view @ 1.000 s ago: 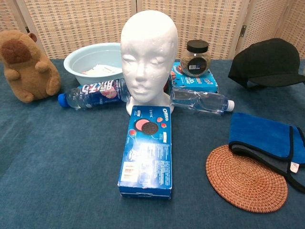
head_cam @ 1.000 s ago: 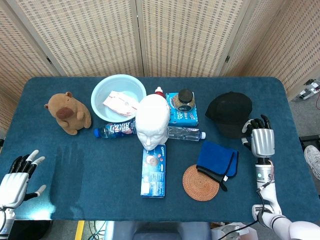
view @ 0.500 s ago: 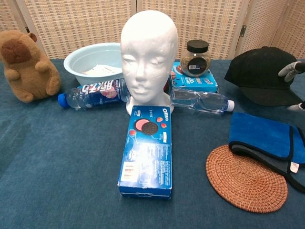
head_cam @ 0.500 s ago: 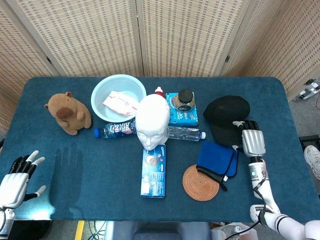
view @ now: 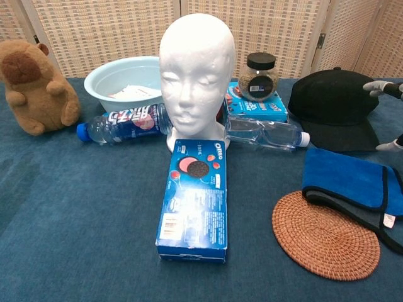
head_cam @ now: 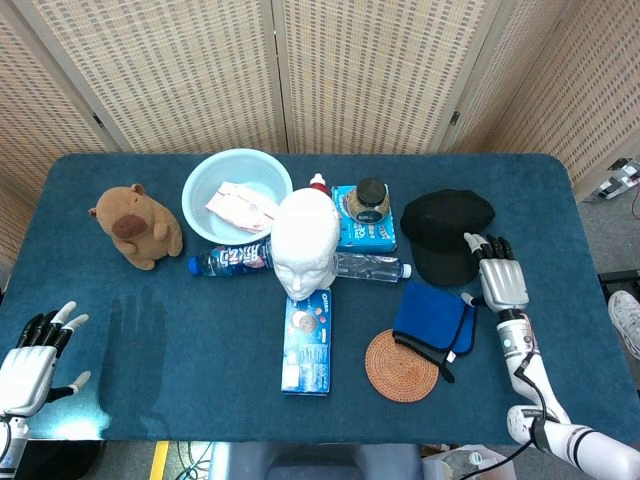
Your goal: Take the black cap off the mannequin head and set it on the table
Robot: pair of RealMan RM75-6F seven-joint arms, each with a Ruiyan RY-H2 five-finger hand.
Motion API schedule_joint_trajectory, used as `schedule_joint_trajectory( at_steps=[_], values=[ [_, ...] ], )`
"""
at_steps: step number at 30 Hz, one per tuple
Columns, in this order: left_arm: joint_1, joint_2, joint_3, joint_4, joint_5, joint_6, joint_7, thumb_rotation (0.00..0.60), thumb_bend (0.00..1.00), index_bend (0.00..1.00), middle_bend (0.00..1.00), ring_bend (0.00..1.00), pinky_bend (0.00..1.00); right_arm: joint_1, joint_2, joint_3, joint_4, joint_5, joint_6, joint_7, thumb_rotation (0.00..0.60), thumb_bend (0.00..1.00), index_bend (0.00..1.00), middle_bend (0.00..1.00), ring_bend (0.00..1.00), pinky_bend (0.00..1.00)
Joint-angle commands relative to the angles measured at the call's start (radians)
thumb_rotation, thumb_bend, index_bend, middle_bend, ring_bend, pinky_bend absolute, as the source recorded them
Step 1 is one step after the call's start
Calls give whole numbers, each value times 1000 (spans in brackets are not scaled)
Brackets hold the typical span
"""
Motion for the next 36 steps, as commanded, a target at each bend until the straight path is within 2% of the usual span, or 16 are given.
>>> schedule_joint_trajectory(
  at_steps=[1, 4, 6, 11, 14, 23, 26, 36],
  values=[
    [-1, 0, -1, 2, 1, 0, -3, 600, 191, 179, 42, 10, 0, -28, 26, -19, -43, -2, 29, -6, 600, 0, 0, 2, 0, 45],
    [-1, 0, -2, 5, 0, 2, -7, 600, 191, 179, 42, 10, 0, -53, 41, -27, -67, -49, 101, 26, 600, 0, 0, 25, 0, 45],
    [0, 0, -3, 6, 0, 5, -9, 600, 191, 179, 42, 10, 0, -73, 48, -30, -76, -89, 170, 40, 600, 0, 4, 78, 4, 46],
    [2, 0, -3, 9, 3, 10, -15, 600, 191, 179, 42, 10, 0, -122, 89, -47, -113, -159, 291, 54, 600, 35, 226, 239, 158, 185],
    [3, 1, -4, 9, 3, 13, -19, 600, 191, 179, 42, 10, 0, -153, 138, -62, -168, -184, 335, 37, 600, 44, 282, 276, 189, 216],
    [7, 5, -4, 11, 19, 30, -33, 600, 192, 179, 42, 11, 0, -253, 306, -99, -375, -209, 441, -39, 600, 44, 294, 296, 211, 226],
    [8, 2, -3, 15, 24, 35, -37, 600, 191, 179, 42, 11, 0, -285, 330, -111, -405, -211, 469, -43, 600, 44, 302, 312, 232, 261],
    [11, -6, -6, 22, 53, 66, -52, 600, 192, 179, 42, 10, 0, -360, 414, -167, -469, -240, 489, 4, 600, 44, 302, 312, 231, 262]
  ],
)
